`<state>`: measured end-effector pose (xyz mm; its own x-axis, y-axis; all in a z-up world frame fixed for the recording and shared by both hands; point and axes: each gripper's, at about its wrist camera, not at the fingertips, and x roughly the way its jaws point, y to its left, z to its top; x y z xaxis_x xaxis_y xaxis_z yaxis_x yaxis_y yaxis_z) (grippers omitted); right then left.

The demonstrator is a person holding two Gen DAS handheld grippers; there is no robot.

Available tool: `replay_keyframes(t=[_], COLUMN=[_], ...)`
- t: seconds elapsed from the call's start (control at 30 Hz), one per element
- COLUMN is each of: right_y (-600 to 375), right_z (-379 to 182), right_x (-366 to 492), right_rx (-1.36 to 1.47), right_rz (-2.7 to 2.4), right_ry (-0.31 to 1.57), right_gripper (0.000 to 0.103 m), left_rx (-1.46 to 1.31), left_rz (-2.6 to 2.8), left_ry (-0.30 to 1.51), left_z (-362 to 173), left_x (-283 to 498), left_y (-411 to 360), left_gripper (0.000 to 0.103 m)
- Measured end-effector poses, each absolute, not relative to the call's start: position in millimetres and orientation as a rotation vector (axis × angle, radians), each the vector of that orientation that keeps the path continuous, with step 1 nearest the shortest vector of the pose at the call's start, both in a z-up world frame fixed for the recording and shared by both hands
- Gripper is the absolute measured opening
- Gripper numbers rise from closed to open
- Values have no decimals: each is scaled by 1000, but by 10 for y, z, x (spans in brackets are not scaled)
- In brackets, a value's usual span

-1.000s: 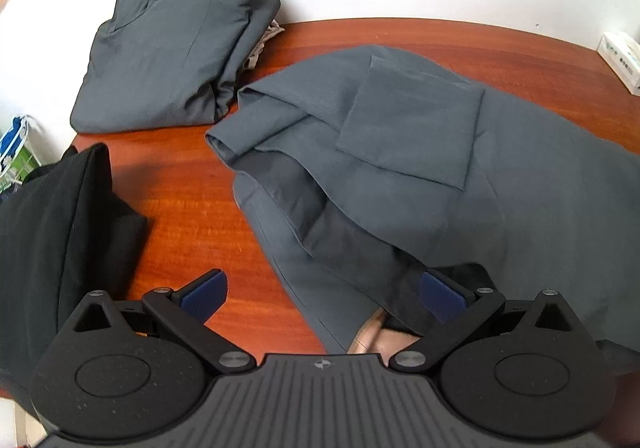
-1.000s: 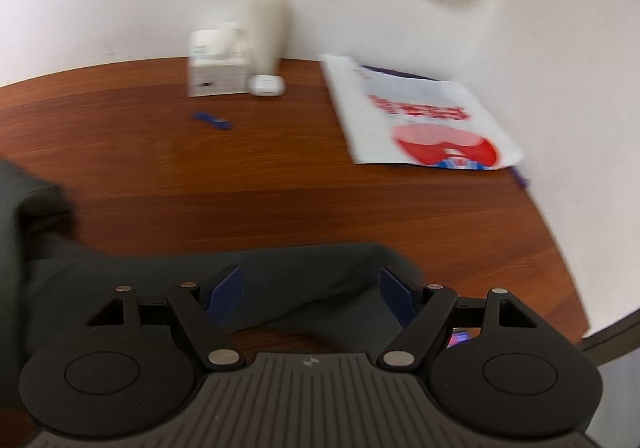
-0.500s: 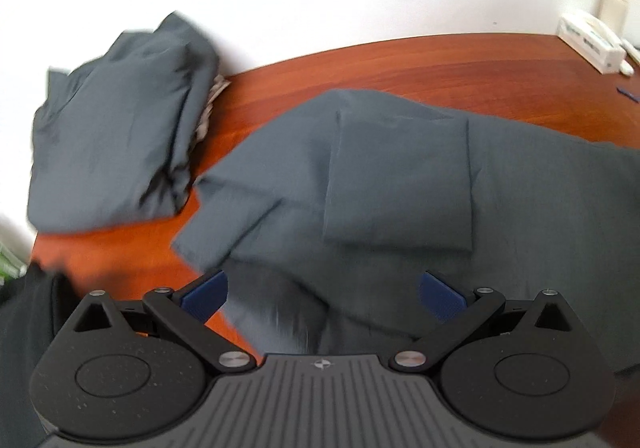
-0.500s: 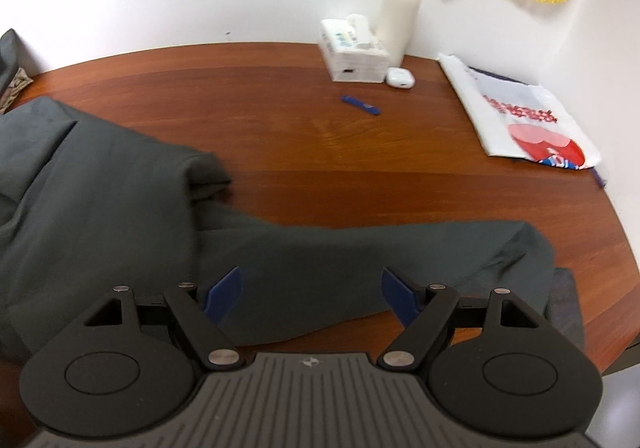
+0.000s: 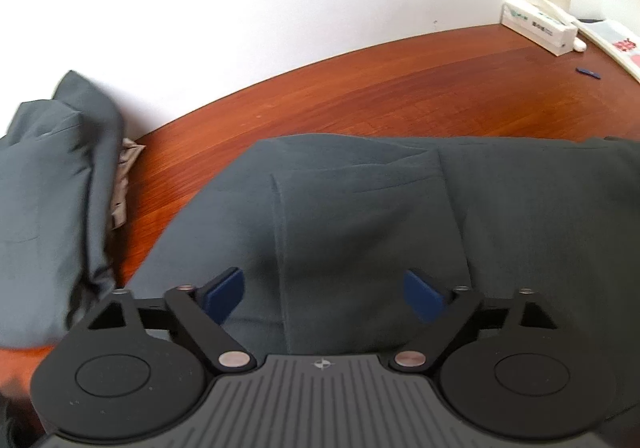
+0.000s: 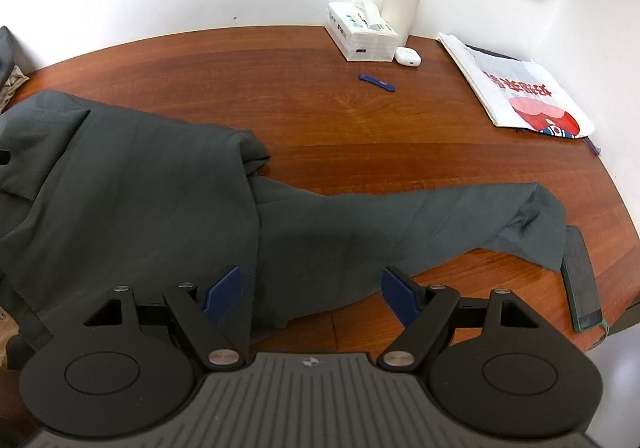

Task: Fold clothes
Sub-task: 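Open the right tool to release the jacket while the left tool closes on its edge, then lift the jacket edge with the left tool and shake it out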

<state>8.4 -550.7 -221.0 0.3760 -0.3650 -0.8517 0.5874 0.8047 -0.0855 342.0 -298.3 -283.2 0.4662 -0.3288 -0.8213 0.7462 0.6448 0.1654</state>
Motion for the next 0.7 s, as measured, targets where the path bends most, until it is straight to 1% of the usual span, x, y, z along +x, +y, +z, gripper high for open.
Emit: replay_keyframes(t=[0.03,0.07,0.1,0.13,0.17,0.2,0.23,0.33,0.7], right_y=[-5474,-5451,-5414,-5385,-5376,-5346,-5320,-5284,-5208], right_z=[-2213,-2216,-2221,-2226,-2230,-2232,-2232,-2219,-2194], right_x=[86,92,104,116,125,134,144,167,346], right_rx=[251,252,251,250,249,247,243,240,223], right_rz=[-619,-620,-620,-619,-617,-616,-615,-617,-598], right_ry=[1016,1018,1022,1025,1029,1033,1036,1039,1034], right_gripper=[83,83,83,83,83,83,83,83,83], left_rx=[562,565,568,571,575,583,593,566,497], left_rz=[-712,-722,-731,-742,-754,-759,-762,-782,-712], left_ry=[853,859,864,869,873,870,865,851,693], left_z=[-2851,-2872,-2893,-2917,-2942,-2958,-2971,-2941,-2482], left_x=[3445,3471,3497,3522,3546,3557,3566,3578,3615], left_y=[-2990,-2996,-3003,-3001,-2998,-2994,-2989,-2943,-2612], left_gripper=[65,60,50,43,38,24,12,8,8])
